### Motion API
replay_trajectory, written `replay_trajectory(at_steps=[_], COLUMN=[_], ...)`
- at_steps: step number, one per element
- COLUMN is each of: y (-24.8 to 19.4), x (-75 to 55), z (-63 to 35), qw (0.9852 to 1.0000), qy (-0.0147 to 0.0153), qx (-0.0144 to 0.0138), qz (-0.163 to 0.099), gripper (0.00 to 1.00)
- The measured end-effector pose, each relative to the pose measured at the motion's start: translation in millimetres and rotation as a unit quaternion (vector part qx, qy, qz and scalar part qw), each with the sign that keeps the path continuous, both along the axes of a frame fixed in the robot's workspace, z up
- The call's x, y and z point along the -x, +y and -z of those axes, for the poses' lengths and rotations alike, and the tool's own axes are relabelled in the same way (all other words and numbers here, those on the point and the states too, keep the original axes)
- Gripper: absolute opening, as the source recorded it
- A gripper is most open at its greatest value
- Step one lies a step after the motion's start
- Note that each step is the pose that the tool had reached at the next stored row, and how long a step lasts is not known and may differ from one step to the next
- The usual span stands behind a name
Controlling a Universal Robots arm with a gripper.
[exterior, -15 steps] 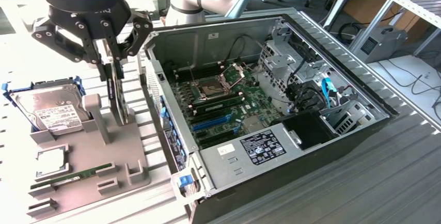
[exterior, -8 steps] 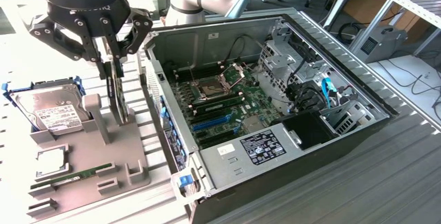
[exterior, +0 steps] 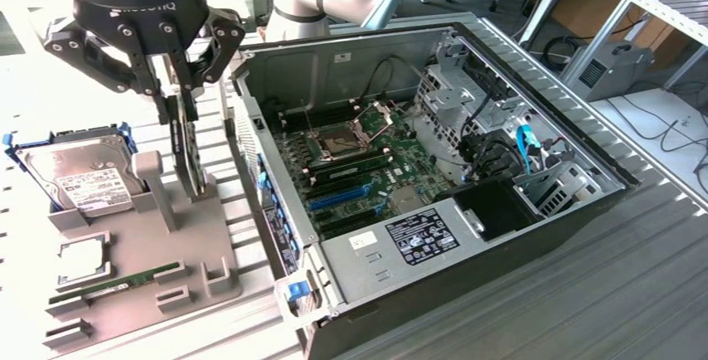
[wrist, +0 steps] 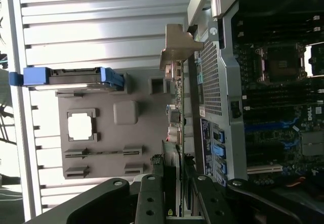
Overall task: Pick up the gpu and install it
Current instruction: 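Pick up the gpu and move the gpu toward the slot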
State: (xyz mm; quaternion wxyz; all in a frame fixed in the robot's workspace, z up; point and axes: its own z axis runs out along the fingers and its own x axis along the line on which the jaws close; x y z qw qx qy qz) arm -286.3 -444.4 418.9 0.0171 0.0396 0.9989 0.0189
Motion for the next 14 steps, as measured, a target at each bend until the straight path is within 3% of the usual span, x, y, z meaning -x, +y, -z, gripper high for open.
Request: replay_trajectory(at_steps=[14], y=[0.0], x=[-0.1], z=[-6.5], qw=[1.0000], qy=[0.0000], qx=[0.0000], qz=[0.000], gripper=[0.27])
